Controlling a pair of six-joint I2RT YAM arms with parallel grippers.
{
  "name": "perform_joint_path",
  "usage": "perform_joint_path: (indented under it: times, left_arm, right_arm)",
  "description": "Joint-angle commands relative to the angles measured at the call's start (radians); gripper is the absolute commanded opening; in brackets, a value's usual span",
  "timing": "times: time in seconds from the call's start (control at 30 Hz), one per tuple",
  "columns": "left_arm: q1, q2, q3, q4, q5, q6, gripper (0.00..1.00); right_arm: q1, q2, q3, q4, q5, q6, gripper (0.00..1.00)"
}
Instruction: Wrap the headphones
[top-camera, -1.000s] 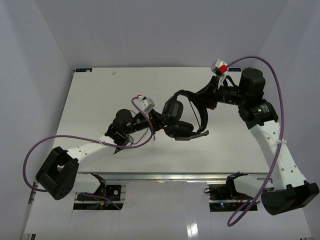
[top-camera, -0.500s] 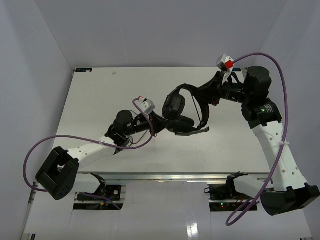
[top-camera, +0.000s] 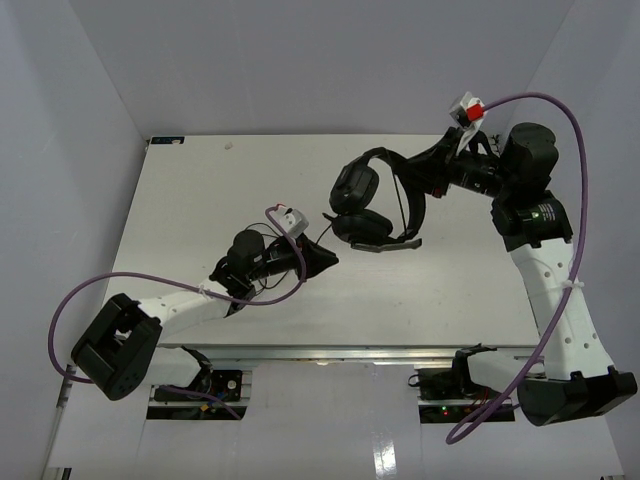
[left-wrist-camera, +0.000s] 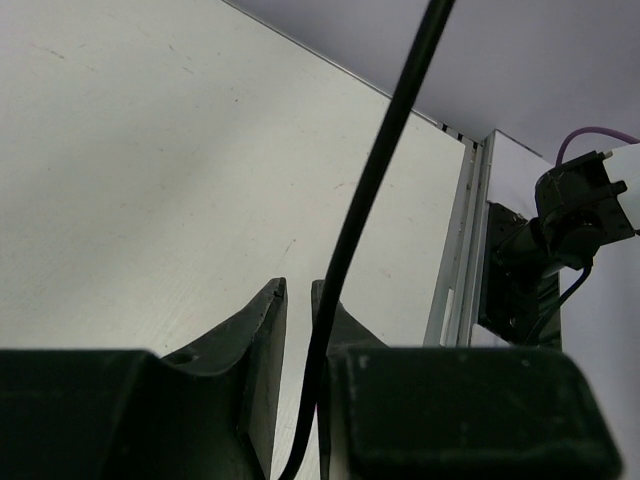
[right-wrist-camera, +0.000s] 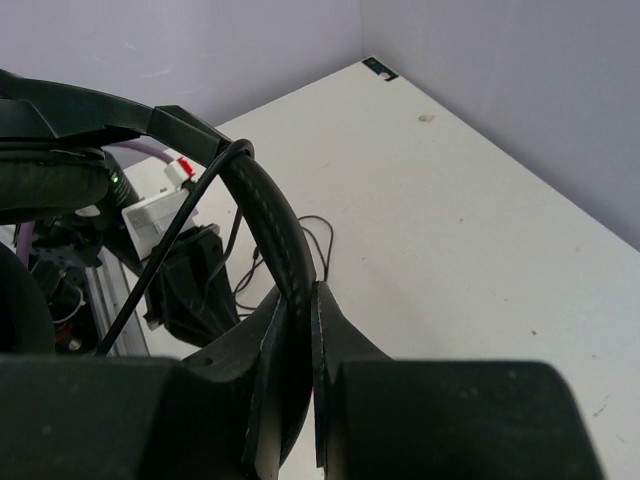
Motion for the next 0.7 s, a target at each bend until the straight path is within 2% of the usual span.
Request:
perform_joint_path:
  times: [0.0,0.1,0.27,0.47,0.67]
  left_arm:
    - [0.005,-0.022,-0.046,0.050,0.010,-0.013,0.27]
    - [0.005,-0.014,-0.076,0.085,0.033,-0.037,0.27]
    - [0.004,0.005,-0.127,0.169,0.126,-0.107,0.32]
    - [-0.026,0.031,-0.200,0.260,0.189,-0.172,0.39]
    - [-0.121,0.059,-0.214,0.282,0.147,-0.183,0.31]
  right_arm:
    - [-0.057,0.027,0.114,0.071,0.020,0.103,0.07]
    - [-0.083,0.059,0.166,0.077,0.030,0.155,0.08]
    - [-0.114,0.100,0.220,0.098,0.069,0.244,0.08]
    - [-0.134,0.141,0.240,0.093,0.192,0.318,0.08]
    - [-0.137,0.166,0.244,0.066,0.328,0.347,0.08]
